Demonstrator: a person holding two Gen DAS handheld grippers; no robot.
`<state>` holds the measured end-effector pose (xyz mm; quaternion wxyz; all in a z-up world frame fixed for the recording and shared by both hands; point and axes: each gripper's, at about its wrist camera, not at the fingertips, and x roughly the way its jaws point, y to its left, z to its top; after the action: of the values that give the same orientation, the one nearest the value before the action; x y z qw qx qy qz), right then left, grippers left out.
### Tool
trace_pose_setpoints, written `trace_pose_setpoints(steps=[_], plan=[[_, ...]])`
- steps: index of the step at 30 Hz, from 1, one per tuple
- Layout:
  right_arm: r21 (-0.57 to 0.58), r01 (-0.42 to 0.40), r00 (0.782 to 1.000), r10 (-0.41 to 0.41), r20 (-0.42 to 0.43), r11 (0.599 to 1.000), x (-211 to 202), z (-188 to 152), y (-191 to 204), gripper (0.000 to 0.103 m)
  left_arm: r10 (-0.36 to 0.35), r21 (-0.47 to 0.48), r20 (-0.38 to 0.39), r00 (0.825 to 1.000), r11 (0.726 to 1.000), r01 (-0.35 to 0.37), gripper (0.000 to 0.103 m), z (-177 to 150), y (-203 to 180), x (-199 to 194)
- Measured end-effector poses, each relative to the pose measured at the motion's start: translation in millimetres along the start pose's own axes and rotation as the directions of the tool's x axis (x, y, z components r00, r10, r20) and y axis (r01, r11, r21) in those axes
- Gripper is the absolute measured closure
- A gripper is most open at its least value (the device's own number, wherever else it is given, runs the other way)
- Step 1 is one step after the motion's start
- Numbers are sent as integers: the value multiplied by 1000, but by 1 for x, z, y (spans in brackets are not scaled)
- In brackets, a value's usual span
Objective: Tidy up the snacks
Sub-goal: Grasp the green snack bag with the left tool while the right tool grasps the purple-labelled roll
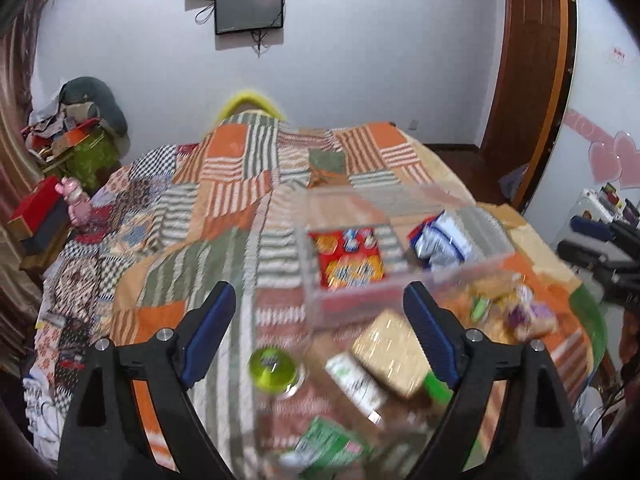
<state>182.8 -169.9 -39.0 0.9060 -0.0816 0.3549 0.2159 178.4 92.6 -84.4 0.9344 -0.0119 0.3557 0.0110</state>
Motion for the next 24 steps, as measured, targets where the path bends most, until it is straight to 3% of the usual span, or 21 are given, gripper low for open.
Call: trace_pose_setpoints(steps=[5, 9, 14, 24], plan=[[24, 12, 999, -11, -39, 1000, -4, -26, -5, 33, -1, -41, -84, 996, 999, -2, 15, -40, 19, -1], [41, 27, 997, -24, -73, 999, -3, -52, -6, 22, -15, -75, -142, 990, 997, 4, 15, -70, 26, 3], [36, 48, 991, -43, -124, 998, 4, -71, -10, 19, -14, -82, -213, 977, 997, -3, 15, -102, 24, 13], [-10, 35, 978, -36, -203, 999, 38, -80, -8, 18, -33, -69, -271, 962, 997, 15, 15, -128, 15, 38]])
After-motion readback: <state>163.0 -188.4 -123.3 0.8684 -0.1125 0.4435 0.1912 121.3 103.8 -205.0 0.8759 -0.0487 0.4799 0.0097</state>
